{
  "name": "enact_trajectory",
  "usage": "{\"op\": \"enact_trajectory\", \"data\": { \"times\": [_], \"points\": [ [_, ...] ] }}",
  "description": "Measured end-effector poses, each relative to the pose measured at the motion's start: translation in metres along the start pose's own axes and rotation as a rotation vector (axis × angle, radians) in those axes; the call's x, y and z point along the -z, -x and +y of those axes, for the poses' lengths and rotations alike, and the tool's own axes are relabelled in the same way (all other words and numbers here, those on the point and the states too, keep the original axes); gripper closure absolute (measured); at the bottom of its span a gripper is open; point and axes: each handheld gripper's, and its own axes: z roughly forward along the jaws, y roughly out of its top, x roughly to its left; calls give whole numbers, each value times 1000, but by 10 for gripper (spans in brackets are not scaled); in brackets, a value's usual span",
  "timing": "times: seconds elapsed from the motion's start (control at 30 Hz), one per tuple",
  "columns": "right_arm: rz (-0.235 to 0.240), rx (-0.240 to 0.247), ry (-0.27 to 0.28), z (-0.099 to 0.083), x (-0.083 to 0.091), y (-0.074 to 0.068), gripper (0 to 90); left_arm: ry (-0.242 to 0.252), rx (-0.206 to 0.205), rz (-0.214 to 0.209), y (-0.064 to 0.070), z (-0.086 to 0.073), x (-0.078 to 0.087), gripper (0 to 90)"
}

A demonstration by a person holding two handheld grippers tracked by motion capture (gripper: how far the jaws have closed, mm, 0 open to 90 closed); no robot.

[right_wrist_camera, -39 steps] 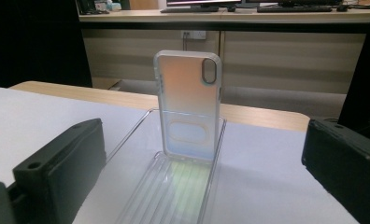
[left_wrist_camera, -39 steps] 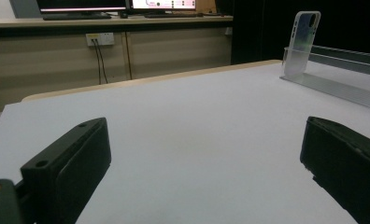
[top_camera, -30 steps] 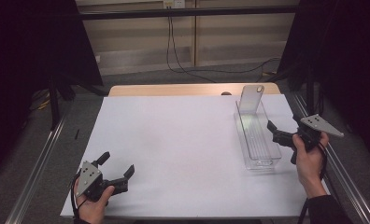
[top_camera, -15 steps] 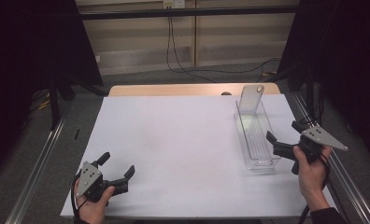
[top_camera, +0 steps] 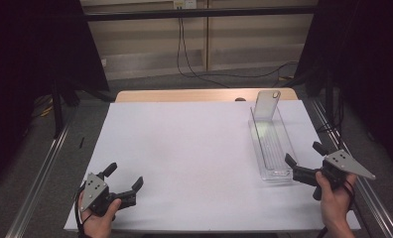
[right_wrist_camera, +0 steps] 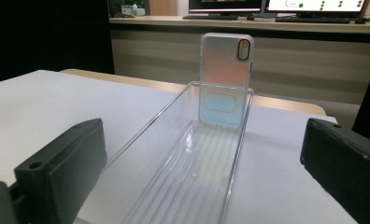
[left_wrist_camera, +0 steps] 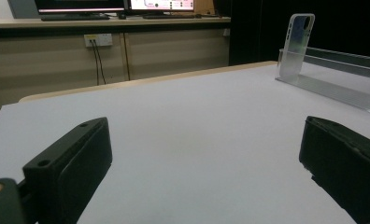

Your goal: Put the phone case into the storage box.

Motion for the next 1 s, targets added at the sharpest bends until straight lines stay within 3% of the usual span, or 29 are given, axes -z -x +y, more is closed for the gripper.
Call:
{"op": "enact_trajectory", "data": {
  "times": [0.5,0.73,1.0],
  "points": [
    [-8,-27,-24,-17,18,-5,0,-7,3,8,0,-1,2,25],
    [-50,-21,-36,-24,26,-5,0,-13,2,17,-1,-2,4,25],
    [-64,-34,-26,-30,34,-7,0,-18,0,29,0,-3,7,25]
  ]
}}
